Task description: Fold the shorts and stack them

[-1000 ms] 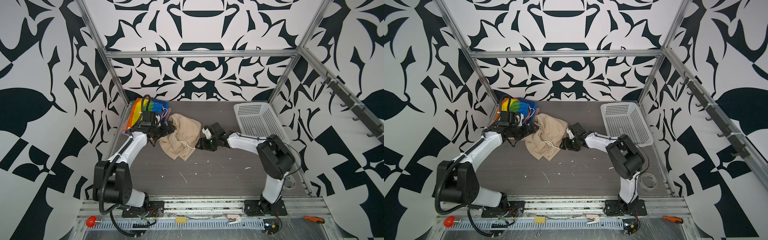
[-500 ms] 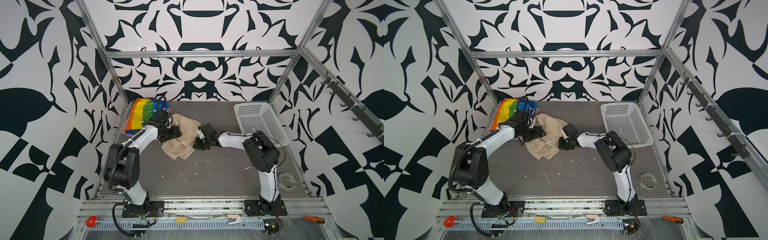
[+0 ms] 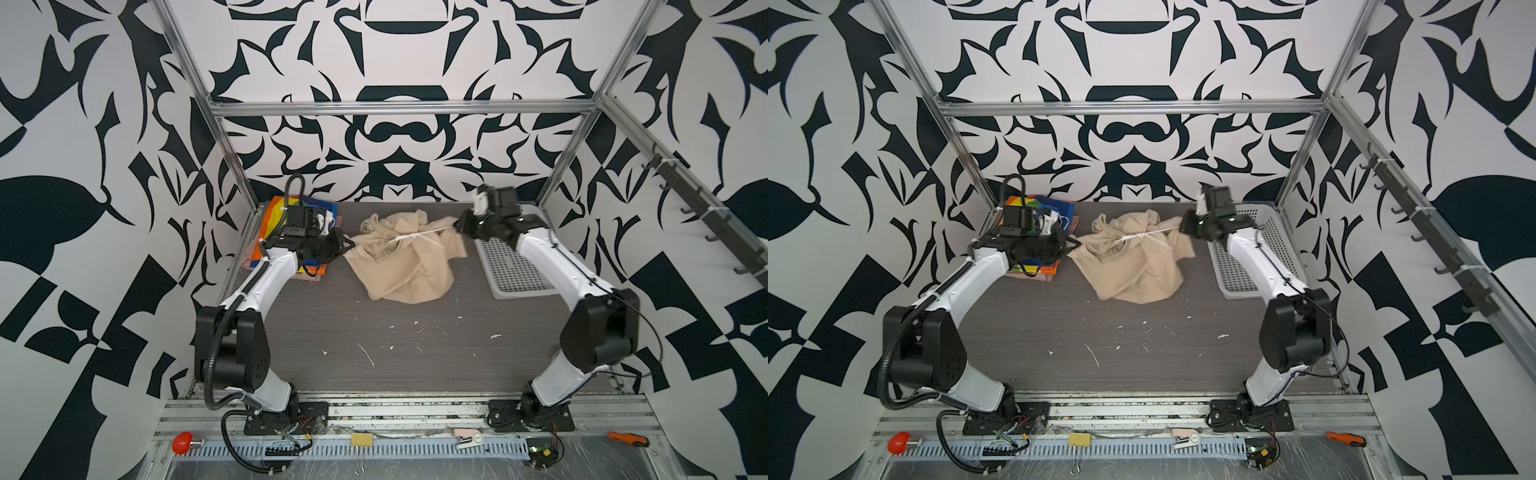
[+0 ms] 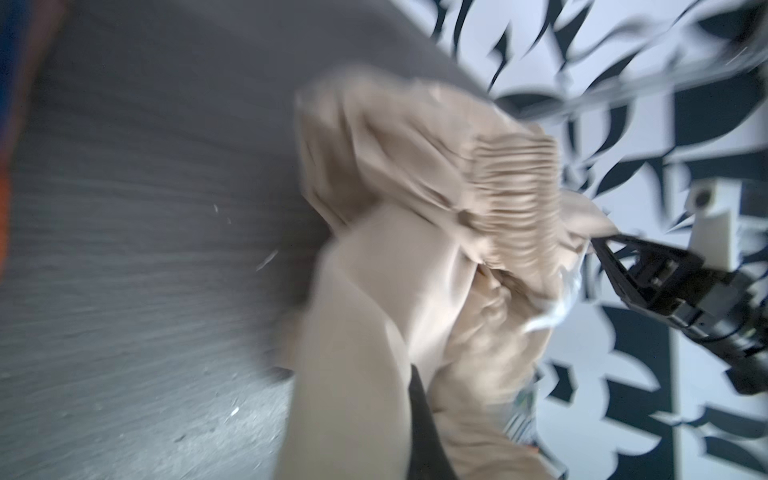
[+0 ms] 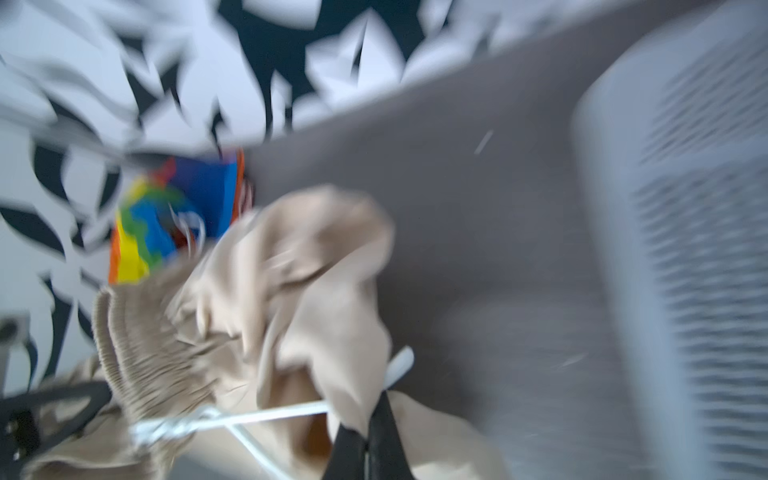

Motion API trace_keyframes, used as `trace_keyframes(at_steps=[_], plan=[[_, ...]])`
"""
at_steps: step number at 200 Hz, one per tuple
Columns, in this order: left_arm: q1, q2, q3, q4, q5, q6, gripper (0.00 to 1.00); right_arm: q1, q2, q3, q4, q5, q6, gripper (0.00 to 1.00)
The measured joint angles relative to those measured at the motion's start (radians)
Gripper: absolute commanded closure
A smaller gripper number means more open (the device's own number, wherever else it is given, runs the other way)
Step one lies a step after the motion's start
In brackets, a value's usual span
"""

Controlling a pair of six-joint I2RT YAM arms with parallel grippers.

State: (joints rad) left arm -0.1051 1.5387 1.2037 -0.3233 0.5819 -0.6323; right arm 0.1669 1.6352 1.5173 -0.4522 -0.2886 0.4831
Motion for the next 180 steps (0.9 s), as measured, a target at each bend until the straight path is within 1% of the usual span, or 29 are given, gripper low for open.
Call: trace_keyframes(at_steps=[9, 18, 25, 30, 37, 49, 56, 57, 63, 73, 82, 88, 108, 114, 121, 135, 148, 163, 180], plan=[[0.036, 0.001, -0.016, 0.042, 0.035, -0.031, 0.83, -0.034, -0.013, 0.026, -0.018, 0.006, -0.025, 1.0], [0.058, 0.012, -0.037, 0.086, 0.064, -0.064, 0.83, -0.045, -0.01, 0.04, -0.036, 0.011, -0.045, 1.0], [0.068, 0.027, -0.063, 0.122, 0.084, -0.092, 0.79, -0.048, 0.002, 0.044, -0.051, 0.017, -0.058, 1.0], [0.072, 0.041, -0.082, 0.145, 0.095, -0.108, 0.74, -0.048, 0.014, 0.044, -0.061, 0.019, -0.066, 1.0], [0.075, 0.06, -0.112, 0.175, 0.107, -0.13, 0.73, -0.044, 0.04, 0.043, -0.077, 0.022, -0.074, 0.99], [0.078, 0.096, -0.171, 0.219, 0.126, -0.177, 0.73, -0.04, 0.09, 0.036, -0.096, 0.023, -0.083, 0.86], [0.079, 0.113, -0.205, 0.239, 0.133, -0.196, 0.71, -0.041, 0.119, 0.027, -0.108, 0.024, -0.085, 0.76], [0.079, 0.116, -0.213, 0.243, 0.134, -0.2, 0.7, -0.041, 0.122, 0.026, -0.109, 0.024, -0.089, 0.76], [0.08, 0.125, -0.237, 0.25, 0.138, -0.21, 0.62, -0.043, 0.142, 0.018, -0.119, 0.027, -0.086, 0.69], [0.08, 0.131, -0.274, 0.257, 0.143, -0.231, 0.45, -0.043, 0.166, 0.005, -0.134, 0.027, -0.104, 0.6], [0.081, 0.131, -0.292, 0.254, 0.148, -0.231, 0.37, -0.043, 0.175, -0.01, -0.145, 0.028, -0.095, 0.53], [0.081, 0.131, -0.296, 0.253, 0.149, -0.234, 0.32, -0.043, 0.174, -0.019, -0.151, 0.029, -0.105, 0.49], [0.081, 0.116, -0.294, 0.248, 0.146, -0.222, 0.16, -0.037, 0.151, -0.036, -0.163, 0.035, -0.115, 0.42], [0.08, 0.105, -0.294, 0.243, 0.142, -0.218, 0.07, -0.032, 0.136, -0.043, -0.165, 0.039, -0.118, 0.4], [0.077, 0.089, -0.29, 0.233, 0.137, -0.21, 0.0, -0.024, 0.116, -0.054, -0.164, 0.042, -0.12, 0.38], [0.061, 0.064, -0.261, 0.194, 0.117, -0.177, 0.0, -0.002, 0.061, -0.094, -0.156, 0.048, -0.12, 0.35], [0.025, 0.069, -0.182, 0.119, 0.089, -0.121, 0.01, 0.028, 0.005, -0.143, -0.148, 0.051, -0.115, 0.33], [-0.05, 0.105, -0.047, 0.018, 0.034, -0.029, 0.01, 0.072, -0.045, -0.204, -0.135, 0.054, -0.106, 0.33], [-0.158, 0.169, 0.108, -0.103, -0.069, 0.092, 0.01, 0.121, -0.079, -0.283, -0.109, 0.057, -0.092, 0.32]])
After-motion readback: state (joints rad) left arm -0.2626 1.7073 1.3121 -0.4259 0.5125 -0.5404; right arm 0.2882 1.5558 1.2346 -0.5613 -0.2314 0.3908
